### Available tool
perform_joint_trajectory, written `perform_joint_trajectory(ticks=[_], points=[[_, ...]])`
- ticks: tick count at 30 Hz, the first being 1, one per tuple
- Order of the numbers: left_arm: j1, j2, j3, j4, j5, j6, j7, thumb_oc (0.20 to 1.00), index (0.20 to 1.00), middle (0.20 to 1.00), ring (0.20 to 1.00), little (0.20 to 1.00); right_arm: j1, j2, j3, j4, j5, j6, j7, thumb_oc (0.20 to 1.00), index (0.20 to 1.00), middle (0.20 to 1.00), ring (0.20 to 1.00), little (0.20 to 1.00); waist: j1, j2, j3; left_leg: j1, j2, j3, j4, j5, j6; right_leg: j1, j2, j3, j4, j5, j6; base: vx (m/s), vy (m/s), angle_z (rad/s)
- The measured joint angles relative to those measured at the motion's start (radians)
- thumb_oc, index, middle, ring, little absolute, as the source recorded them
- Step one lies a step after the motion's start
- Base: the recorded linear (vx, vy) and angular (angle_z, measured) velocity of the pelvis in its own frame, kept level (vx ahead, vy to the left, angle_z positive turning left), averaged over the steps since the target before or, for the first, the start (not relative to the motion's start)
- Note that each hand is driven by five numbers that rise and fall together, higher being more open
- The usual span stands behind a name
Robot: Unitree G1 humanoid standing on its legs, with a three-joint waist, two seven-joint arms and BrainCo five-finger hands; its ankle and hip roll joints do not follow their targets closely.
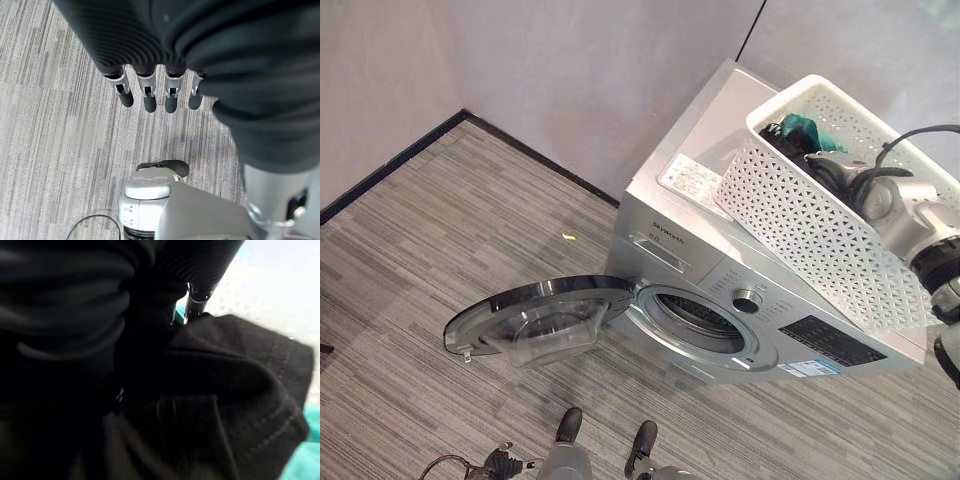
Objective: Grab the laundry basket,head to the washer,open it,put in the laundry and shut it.
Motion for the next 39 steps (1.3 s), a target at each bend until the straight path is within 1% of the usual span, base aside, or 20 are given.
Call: perform_joint_trajectory(ticks=[5,10,11,14,15,16,19,20,23,24,27,29,31,32,33,34,36,37,38,39], points=[[0.0,0.0,0.0,-0.002,-0.022,0.001,0.001,1.0,1.0,1.0,1.0,1.0,-0.003,0.024,-0.054,-0.018,0.0,0.014,-0.027,0.2,0.2,0.2,0.2,0.2,-0.001,0.005,0.003,0.0,0.0,0.011,0.001,0.0,0.0,-0.004,0.0,0.01,0.0,0.003,0.0,0.0,-0.011,-0.06],[-0.006,0.0,0.001,-0.006,-0.021,0.003,0.002,1.0,1.0,1.0,1.0,1.0,0.022,0.016,-0.167,-0.099,0.006,0.016,-0.104,0.2,0.2,0.2,0.2,0.2,-0.006,0.029,0.016,0.005,0.001,0.022,0.001,0.0,0.0,-0.006,0.0,0.024,0.0,0.011,-0.006,0.03,-0.006,-0.07],[-0.006,-0.001,0.001,-0.02,-0.017,0.003,0.003,1.0,1.0,1.0,1.0,1.0,0.082,0.007,-0.26,-0.14,0.009,0.014,-0.141,0.2,0.2,0.2,0.2,0.2,-0.002,0.044,0.017,0.021,0.002,0.021,-0.002,0.0,0.0,0.01,0.0,0.022,0.0,0.01,-0.006,0.05,-0.009,0.01],[-0.01,-0.014,0.001,-0.033,-0.011,0.003,0.008,1.0,1.0,1.0,1.0,1.0,0.102,-0.008,-0.364,-0.177,0.051,0.008,-0.213,0.2,0.2,0.2,0.2,0.2,-0.003,0.077,0.015,0.037,-0.001,0.021,-0.009,0.001,0.001,0.024,-0.003,0.023,0.0,0.01,-0.005,0.04,-0.022,0.0],[-0.016,-0.021,0.001,-0.038,0.013,0.003,0.011,1.0,1.0,1.0,1.0,1.0,0.128,-0.008,-0.442,-0.19,0.1,-0.001,-0.253,0.2,0.2,0.2,0.2,0.2,-0.003,0.09,0.012,0.053,0.001,0.022,-0.016,0.002,0.003,0.033,-0.004,0.027,0.0,0.009,-0.005,0.0,0.0,0.0],[-0.02,-0.029,0.0,-0.04,0.023,0.002,0.013,1.0,1.0,1.0,1.0,1.0,0.184,-0.003,-0.566,-0.224,0.159,-0.015,-0.291,0.2,0.2,0.2,0.2,0.2,-0.002,0.104,0.009,0.065,0.0,0.021,-0.02,0.002,0.004,0.046,-0.006,0.023,0.0,0.005,-0.001,0.0,0.0,0.0],[-0.012,-0.038,-0.005,-0.04,0.027,0.001,0.021,1.0,1.0,1.0,1.0,1.0,0.177,-0.015,-0.609,-0.237,0.27,-0.029,-0.38,0.2,0.2,0.2,0.2,0.2,-0.012,0.129,-0.006,0.091,-0.001,0.026,-0.028,0.001,0.006,0.064,-0.006,0.033,0.0,0.002,0.003,0.01,-0.011,-0.06],[-0.011,-0.041,-0.028,-0.042,0.053,0.001,0.035,1.0,1.0,1.0,1.0,1.0,0.177,-0.017,-0.67,-0.31,0.345,-0.047,-0.423,0.2,0.2,0.2,0.2,0.2,-0.03,0.143,-0.014,0.098,0.0,0.026,-0.035,0.004,0.009,0.067,-0.006,0.034,0.0,0.002,0.003,0.02,-0.018,-0.1],[-0.005,-0.068,-0.041,-0.039,0.061,0.001,0.051,1.0,1.0,1.0,1.0,1.0,0.153,-0.027,-0.725,-0.449,0.445,-0.122,-0.513,0.2,0.2,0.2,0.2,0.2,-0.031,0.162,-0.035,0.128,0.001,0.051,-0.052,0.005,0.009,0.077,0.0,0.058,0.0,0.002,0.003,0.0,-0.009,-0.19],[-0.002,-0.073,-0.044,-0.038,0.061,0.001,0.053,1.0,1.0,1.0,1.0,1.0,0.126,-0.02,-0.731,-0.49,0.49,-0.182,-0.553,0.2,0.2,0.2,0.2,0.2,-0.043,0.164,-0.048,0.128,0.003,0.049,-0.053,0.005,0.009,0.078,0.001,0.058,0.0,0.002,0.003,-0.01,-0.012,-0.15],[0.001,-0.076,-0.065,-0.024,0.061,0.002,0.061,1.0,1.0,1.0,1.0,1.0,0.066,0.065,-0.772,-0.559,0.564,-0.25,-0.616,0.2,0.2,0.2,0.2,0.2,-0.054,0.165,-0.065,0.143,0.008,0.054,-0.056,0.005,0.009,0.09,0.006,0.063,0.0,0.001,0.002,-0.02,-0.018,-0.05],[0.003,-0.085,-0.067,-0.011,0.06,0.003,0.073,1.0,1.0,1.0,1.0,1.0,0.048,0.16,-0.818,-0.629,0.614,-0.296,-0.652,0.2,0.2,0.2,0.2,0.2,-0.055,0.167,-0.085,0.149,0.011,0.055,-0.058,0.005,0.009,0.094,0.007,0.064,-0.001,-0.002,0.001,0.0,0.0,0.0],[0.008,-0.097,-0.068,-0.01,0.059,0.005,0.087,1.0,1.0,1.0,1.0,1.0,0.048,0.211,-0.833,-0.695,0.646,-0.36,-0.678,0.2,0.2,0.2,0.2,0.2,-0.052,0.166,-0.099,0.154,0.011,0.055,-0.064,0.006,0.007,0.096,0.008,0.064,0.0,-0.003,0.0,-0.03,-0.003,0.0],[0.011,-0.1,-0.07,-0.008,0.058,0.006,0.093,1.0,1.0,1.0,1.0,1.0,0.049,0.263,-0.837,-0.722,0.67,-0.38,-0.68,0.2,0.2,0.2,0.2,0.2,-0.052,0.166,-0.105,0.158,0.01,0.056,-0.064,0.006,0.007,0.099,0.008,0.065,0.0,-0.003,0.0,-0.03,-0.003,-0.05],[0.032,-0.101,-0.072,0.001,0.057,0.013,0.096,1.0,1.0,1.0,1.0,1.0,0.073,0.366,-0.86,-0.784,0.713,-0.404,-0.684,0.2,0.2,0.2,0.2,0.2,-0.06,0.163,-0.123,0.159,0.01,0.063,-0.064,0.006,0.006,0.096,0.008,0.073,0.0,-0.004,-0.001,-0.06,-0.009,-0.11],[0.049,-0.102,-0.068,-0.001,0.05,0.017,0.099,1.0,1.0,1.0,1.0,1.0,0.179,0.493,-0.887,-0.917,0.766,-0.451,-0.693,0.2,0.2,0.2,0.2,0.2,-0.065,0.158,-0.14,0.16,0.011,0.072,-0.065,0.006,0.006,0.096,0.009,0.078,-0.002,-0.004,-0.001,-0.06,-0.016,-0.1],[0.066,-0.106,-0.066,-0.002,0.046,0.021,0.116,1.0,1.0,1.0,1.0,1.0,0.321,0.618,-0.877,-1.035,0.82,-0.477,-0.679,0.2,0.2,0.2,0.2,0.2,-0.064,0.16,-0.146,0.162,0.008,0.075,-0.064,0.006,0.007,0.096,0.007,0.082,0.0,-0.002,-0.002,0.0,-0.024,-0.06],[0.075,-0.11,-0.057,-0.004,0.042,0.033,0.127,1.0,1.0,1.0,1.0,1.0,0.463,0.723,-0.85,-1.125,0.877,-0.484,-0.658,0.2,0.2,0.2,0.2,0.2,-0.072,0.158,-0.152,0.17,0.011,0.076,-0.067,0.003,0.009,0.104,0.005,0.082,0.0,-0.004,-0.002,0.02,-0.029,-0.04],[0.078,-0.117,-0.038,-0.006,0.042,0.04,0.132,1.0,1.0,1.0,1.0,1.0,0.552,0.753,-0.83,-1.153,0.942,-0.483,-0.623,0.2,0.2,0.2,0.2,0.2,-0.076,0.164,-0.149,0.178,0.008,0.078,-0.067,0.0,0.006,0.111,0.002,0.083,0.0,-0.008,0.002,-0.04,-0.038,-0.08],[0.093,-0.118,-0.028,-0.002,0.042,0.043,0.136,1.0,1.0,1.0,1.0,1.0,0.681,0.779,-0.769,-1.161,1.023,-0.478,-0.577,0.2,0.2,0.2,0.2,0.2,-0.087,0.172,-0.152,0.181,0.006,0.08,-0.067,-0.001,0.008,0.11,0.001,0.094,0.0,-0.007,0.004,-0.06,-0.028,-0.13]])
